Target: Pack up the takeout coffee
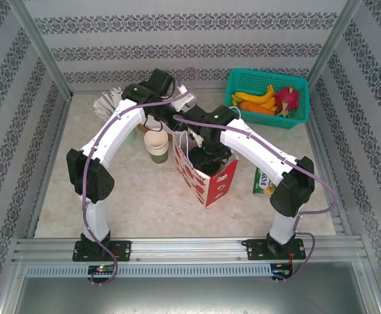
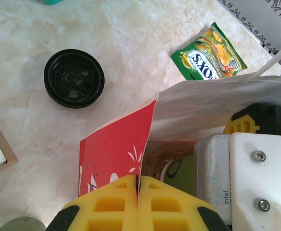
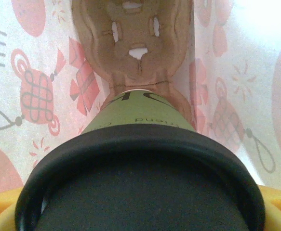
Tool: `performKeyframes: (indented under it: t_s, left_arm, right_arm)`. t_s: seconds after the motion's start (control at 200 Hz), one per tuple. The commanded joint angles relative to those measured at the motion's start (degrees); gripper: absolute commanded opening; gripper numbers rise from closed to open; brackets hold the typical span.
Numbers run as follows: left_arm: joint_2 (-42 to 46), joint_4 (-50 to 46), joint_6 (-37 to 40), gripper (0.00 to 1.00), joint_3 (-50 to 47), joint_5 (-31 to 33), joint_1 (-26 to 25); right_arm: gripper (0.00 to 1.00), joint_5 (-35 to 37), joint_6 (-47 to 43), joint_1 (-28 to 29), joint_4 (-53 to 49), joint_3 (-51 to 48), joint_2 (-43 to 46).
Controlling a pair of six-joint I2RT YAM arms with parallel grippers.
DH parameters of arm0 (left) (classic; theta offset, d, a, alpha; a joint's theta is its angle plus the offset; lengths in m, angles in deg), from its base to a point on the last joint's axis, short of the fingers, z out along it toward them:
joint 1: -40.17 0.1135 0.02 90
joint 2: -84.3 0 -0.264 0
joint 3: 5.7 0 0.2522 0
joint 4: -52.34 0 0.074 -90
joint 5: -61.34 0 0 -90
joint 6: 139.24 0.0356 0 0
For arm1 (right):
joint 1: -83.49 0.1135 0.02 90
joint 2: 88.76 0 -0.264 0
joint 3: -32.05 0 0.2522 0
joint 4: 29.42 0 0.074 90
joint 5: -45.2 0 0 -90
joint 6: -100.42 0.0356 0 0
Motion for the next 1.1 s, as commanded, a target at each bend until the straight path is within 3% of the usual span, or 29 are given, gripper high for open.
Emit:
performKeyframes:
  t_s: [0.0,0.59,0.914,1.094]
  left_arm:
    - [1.69,0.04,0.21,0.00,1.36,-1.70,0.21]
    - [1.05,-1.28,-0.41,0.00,2.94,3.93,0.51]
    - [1.32,-0.78,-1.02,0.00,2.85,4.11,0.88]
    - [1.33,-0.47,-0.59,0.00,2.43,0.72,0.88]
  right_arm:
    - [0.72,2.56,0.92,-0.64,2.62,-0.43,-0.03]
    - [0.72,1.26,-1.13,-1.17,-2.19,-7.24,2.24]
    - [0.72,-0.01,0.56,-1.15,-2.97,-11.30,5.28]
    - [0.72,-0.76,1.00,-1.17,-0.62,-10.26,4.54]
